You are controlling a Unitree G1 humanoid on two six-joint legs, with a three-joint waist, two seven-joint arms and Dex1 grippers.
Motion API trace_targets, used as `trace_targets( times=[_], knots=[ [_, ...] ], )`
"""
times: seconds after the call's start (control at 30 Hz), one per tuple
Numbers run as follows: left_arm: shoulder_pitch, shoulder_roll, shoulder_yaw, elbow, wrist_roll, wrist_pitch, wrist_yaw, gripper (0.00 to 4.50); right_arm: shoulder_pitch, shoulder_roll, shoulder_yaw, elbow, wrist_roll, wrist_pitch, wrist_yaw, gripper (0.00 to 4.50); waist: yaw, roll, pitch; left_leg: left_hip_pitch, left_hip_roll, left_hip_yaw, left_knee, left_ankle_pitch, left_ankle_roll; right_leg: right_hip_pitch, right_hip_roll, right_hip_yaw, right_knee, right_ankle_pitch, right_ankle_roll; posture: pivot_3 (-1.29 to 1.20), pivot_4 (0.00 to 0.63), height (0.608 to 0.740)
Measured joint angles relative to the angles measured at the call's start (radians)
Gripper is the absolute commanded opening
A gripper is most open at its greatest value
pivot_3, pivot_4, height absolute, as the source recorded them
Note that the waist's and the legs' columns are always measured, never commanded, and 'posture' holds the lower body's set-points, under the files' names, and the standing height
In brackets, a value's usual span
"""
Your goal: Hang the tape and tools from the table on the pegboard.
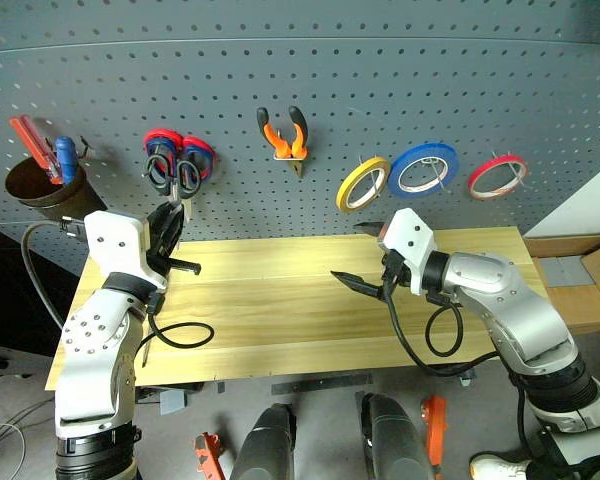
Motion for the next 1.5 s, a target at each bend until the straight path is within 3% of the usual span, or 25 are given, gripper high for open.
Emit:
trace_targets(
  times=[0.3,0.53,0.93,1.23,1.5],
  knots=[
    [-0.006,0.000,0.000,0.021,0.000,-0.018,0.000,0.16,-0.033,0.149,-0.101,-0.038,0.084,-0.160,-0.010,4.50,-0.001,0.000,0.000,0.000,0.000,0.000,0.000,0.000,0.000,0.000,0.000,0.000,0.001,0.000,0.000,-0.03,0.244,0.740],
    [-0.009,-0.001,0.000,0.026,-0.004,-0.020,-0.001,0.16,-0.041,0.156,-0.105,-0.048,0.083,-0.250,0.007,4.50,-0.002,0.000,0.000,0.000,0.000,0.000,0.001,0.000,0.000,0.000,0.000,0.000,0.001,0.000,0.000,-0.03,0.239,0.740],
    [-0.002,-0.010,-0.001,0.030,-0.014,-0.046,-0.004,4.41,-0.029,0.132,-0.074,-0.047,0.045,-0.300,0.034,4.50,-0.002,0.000,0.000,0.001,0.000,0.000,0.001,0.000,0.000,0.000,0.000,0.000,0.002,0.000,0.000,-0.01,0.242,0.740],
    [0.116,0.003,-0.019,0.030,0.006,-0.035,-0.027,4.48,-0.017,0.112,-0.047,-0.035,0.036,-0.307,0.058,4.50,-0.001,0.000,0.000,0.001,0.000,-0.001,0.001,0.000,0.000,0.000,0.000,0.001,0.002,0.000,0.000,0.00,0.247,0.740],
    [0.160,0.051,-0.040,0.111,0.043,0.160,-0.011,4.48,0.013,0.083,0.023,-0.042,0.034,-0.100,0.027,4.50,-0.003,0.000,0.000,0.002,0.000,-0.002,0.001,0.000,0.000,0.000,0.001,0.001,0.003,0.000,0.000,-0.02,0.266,0.740]
  ],
)
